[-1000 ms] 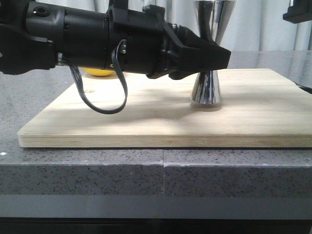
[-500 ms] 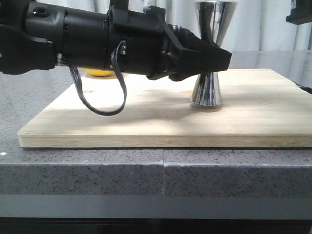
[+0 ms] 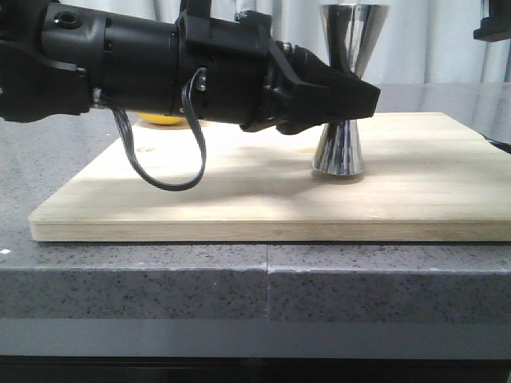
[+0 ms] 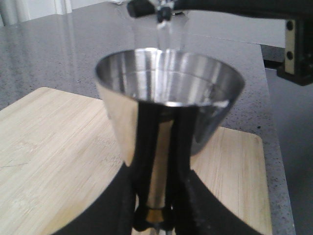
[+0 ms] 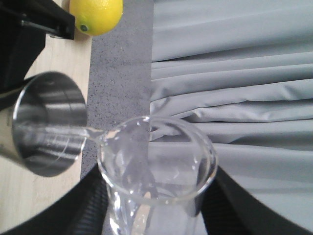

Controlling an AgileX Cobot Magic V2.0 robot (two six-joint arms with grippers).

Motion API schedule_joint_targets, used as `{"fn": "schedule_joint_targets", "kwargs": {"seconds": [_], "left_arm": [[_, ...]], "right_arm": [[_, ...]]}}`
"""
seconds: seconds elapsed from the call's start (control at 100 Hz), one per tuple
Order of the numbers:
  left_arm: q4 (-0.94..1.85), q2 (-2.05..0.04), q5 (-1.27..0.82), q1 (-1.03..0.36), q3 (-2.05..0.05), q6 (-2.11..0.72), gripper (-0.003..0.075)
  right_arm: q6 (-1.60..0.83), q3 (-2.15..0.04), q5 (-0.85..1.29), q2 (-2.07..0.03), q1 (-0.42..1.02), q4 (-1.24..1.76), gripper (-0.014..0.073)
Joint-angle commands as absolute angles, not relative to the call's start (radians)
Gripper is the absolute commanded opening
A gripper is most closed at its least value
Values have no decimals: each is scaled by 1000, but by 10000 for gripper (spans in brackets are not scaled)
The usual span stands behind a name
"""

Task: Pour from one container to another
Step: 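Tilt the beaker with the right gripper, pouring liquid into the jigger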

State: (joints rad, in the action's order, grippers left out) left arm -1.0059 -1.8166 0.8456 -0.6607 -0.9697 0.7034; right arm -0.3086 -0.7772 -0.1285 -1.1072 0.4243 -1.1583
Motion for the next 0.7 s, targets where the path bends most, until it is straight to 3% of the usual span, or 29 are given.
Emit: {"fn": "schedule_joint_targets", "kwargs": {"seconds": [0.0,0.69], "left_arm": [[-964,-1759,924,-663,-994,711,-21],[-964,-1759,924,-663,-994,711,-21]], "right_arm": [[-316,-814,-161,-1082,429,-1168,250],[-316,-814,-140,-1082,429,-1243,250]]}}
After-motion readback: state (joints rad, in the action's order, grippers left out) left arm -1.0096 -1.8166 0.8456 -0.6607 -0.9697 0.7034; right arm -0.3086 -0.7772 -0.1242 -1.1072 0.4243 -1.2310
